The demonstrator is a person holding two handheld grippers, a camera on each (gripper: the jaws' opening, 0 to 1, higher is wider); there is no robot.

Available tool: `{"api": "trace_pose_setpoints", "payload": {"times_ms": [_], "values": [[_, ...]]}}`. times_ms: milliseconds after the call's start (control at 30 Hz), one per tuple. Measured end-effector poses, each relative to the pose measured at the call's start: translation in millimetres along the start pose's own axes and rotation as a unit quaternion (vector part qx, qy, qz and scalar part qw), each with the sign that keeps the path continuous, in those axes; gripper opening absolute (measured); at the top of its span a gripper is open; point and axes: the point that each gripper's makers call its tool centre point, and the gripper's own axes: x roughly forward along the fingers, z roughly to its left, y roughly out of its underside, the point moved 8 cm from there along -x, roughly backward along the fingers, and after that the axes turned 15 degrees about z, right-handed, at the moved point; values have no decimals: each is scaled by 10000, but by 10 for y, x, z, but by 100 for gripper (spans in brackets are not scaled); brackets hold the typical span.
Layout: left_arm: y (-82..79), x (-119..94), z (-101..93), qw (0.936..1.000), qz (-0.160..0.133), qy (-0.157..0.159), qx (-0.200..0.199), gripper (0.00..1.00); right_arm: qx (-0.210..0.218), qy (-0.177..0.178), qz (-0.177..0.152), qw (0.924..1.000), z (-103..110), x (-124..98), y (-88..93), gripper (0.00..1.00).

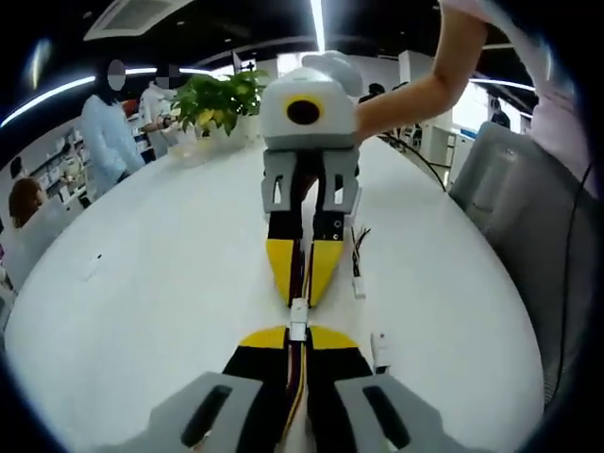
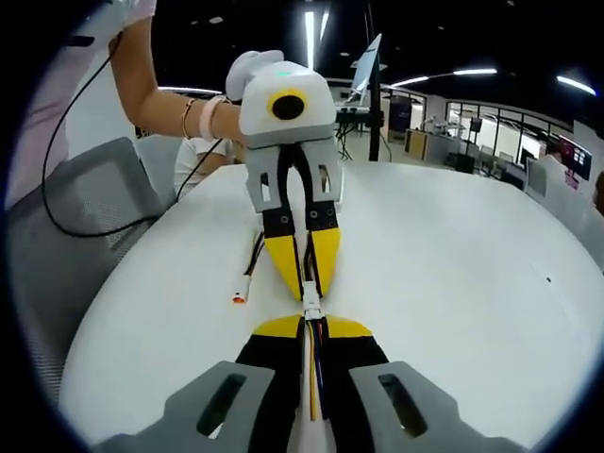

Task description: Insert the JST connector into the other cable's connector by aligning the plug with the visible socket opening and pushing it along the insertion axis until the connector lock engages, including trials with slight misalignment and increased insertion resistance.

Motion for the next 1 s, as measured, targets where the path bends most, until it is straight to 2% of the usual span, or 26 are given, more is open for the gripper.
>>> {"api": "trace_pose_setpoints", "payload": {"times_ms": [633, 1000], "values": [[21, 41, -16, 9998, 155, -43, 132, 0, -2, 43, 116, 9999, -50, 46, 31, 4], [25, 52, -13, 9999, 146, -18, -7, 0, 8, 42, 133, 9999, -19, 59, 36, 4]]}}
